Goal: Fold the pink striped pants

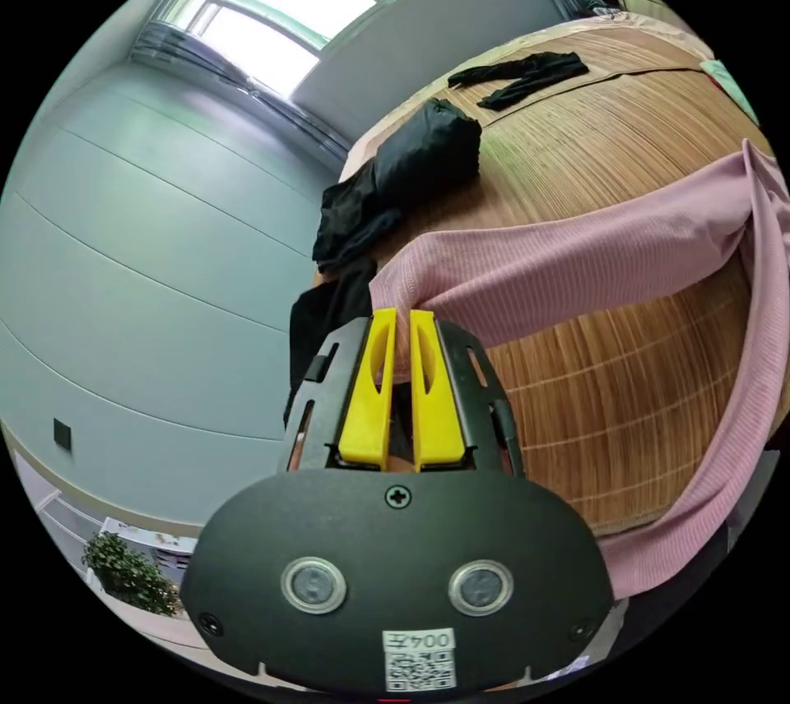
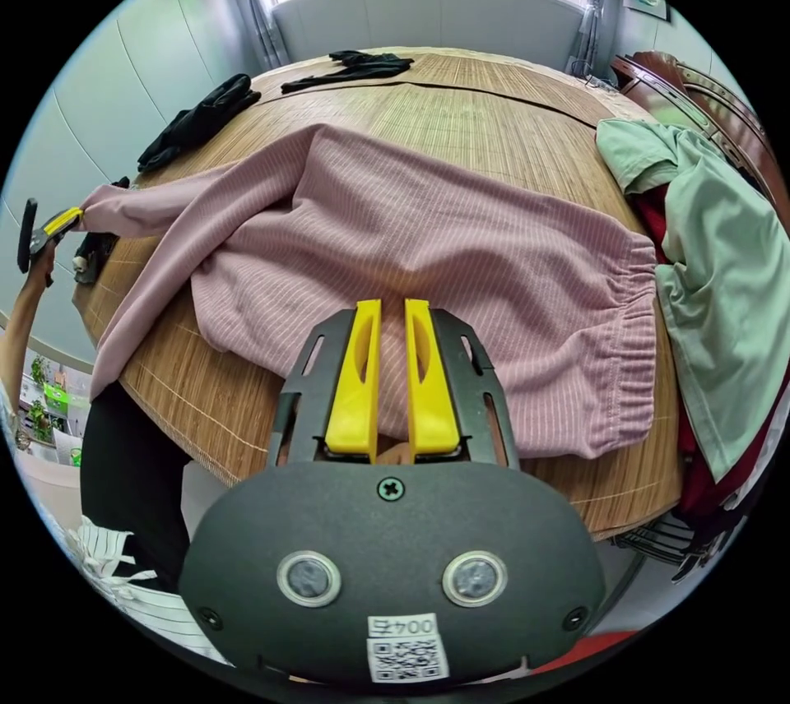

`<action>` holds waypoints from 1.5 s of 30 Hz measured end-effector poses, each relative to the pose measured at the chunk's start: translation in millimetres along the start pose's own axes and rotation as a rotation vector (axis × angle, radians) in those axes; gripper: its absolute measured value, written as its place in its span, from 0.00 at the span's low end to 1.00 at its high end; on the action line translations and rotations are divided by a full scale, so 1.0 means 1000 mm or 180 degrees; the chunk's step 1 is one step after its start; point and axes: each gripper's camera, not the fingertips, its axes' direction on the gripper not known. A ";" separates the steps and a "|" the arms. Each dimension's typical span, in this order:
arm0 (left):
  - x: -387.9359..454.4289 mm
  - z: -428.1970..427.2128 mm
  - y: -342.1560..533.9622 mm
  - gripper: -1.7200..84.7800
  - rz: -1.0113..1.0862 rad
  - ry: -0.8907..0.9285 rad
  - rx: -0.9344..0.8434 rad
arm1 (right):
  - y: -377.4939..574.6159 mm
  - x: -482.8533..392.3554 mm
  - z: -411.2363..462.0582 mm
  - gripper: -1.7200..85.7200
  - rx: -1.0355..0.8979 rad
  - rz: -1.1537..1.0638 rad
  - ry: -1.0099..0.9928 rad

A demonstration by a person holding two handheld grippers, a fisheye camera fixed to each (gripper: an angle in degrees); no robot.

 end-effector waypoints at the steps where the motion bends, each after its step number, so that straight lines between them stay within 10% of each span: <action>1: 0.000 0.007 -0.012 0.05 0.0033 -0.0088 0.0083 | 0.001 0.002 -0.001 0.09 -0.0002 0.0004 -0.0016; 12: 0.011 0.151 -0.048 0.17 -0.0245 0.0425 -0.1103 | 0.023 0.029 -0.008 0.09 -0.0030 -0.0001 -0.0041; 22: -0.015 0.042 0.099 0.18 -0.0651 0.2229 -0.0297 | 0.045 0.033 -0.062 0.07 0.0338 -0.0191 -0.0226; 34: -0.008 0.035 0.308 0.22 -0.1370 0.3908 -0.0752 | 0.078 -0.031 -0.078 0.09 0.0183 -0.0728 -0.0776; 45: 0.011 0.066 0.326 0.16 -0.1506 0.4302 -0.0952 | 0.109 -0.019 -0.083 0.08 0.0139 -0.0431 -0.0798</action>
